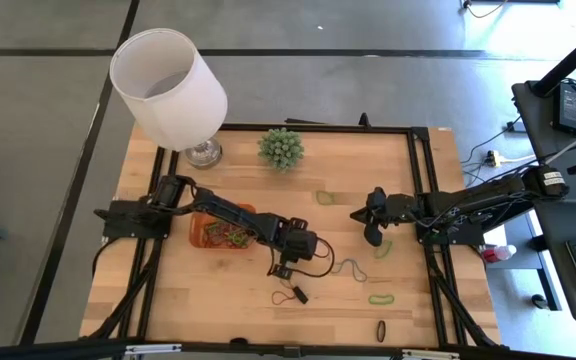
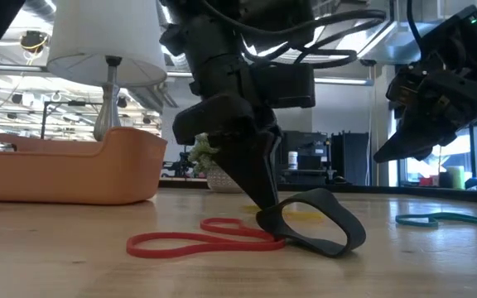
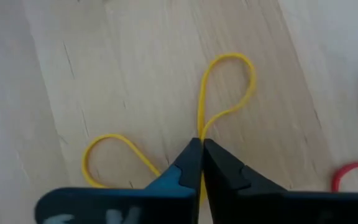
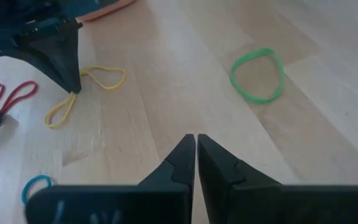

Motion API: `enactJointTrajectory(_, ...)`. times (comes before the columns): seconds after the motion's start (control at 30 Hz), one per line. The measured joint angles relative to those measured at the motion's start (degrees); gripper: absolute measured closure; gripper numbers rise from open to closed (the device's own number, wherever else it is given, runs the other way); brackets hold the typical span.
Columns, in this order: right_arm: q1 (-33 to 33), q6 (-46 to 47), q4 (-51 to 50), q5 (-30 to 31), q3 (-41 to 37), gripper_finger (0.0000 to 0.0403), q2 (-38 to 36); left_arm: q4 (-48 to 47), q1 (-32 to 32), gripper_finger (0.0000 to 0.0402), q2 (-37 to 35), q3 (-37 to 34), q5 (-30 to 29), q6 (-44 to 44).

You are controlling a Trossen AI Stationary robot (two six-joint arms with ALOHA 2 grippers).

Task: Pick and place rubber bands into bin
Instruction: Put the yellow rubber band into the orange bin

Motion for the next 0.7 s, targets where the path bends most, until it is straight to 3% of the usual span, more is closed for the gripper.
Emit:
enactJointTrajectory(0.3,0.00,-0.35,0.09,0.00,0.02,0.0379,0.02,-11.83,-0.35,0.0399,-7.56,6.78,0.97,-3.62)
enactJointTrajectory(0.7,0.00,-0.38,0.07,0.09,0.04,0.0379,0.02,-33.74,-0.25,0.0399,-27.65,8.78,-8.94,-12.42)
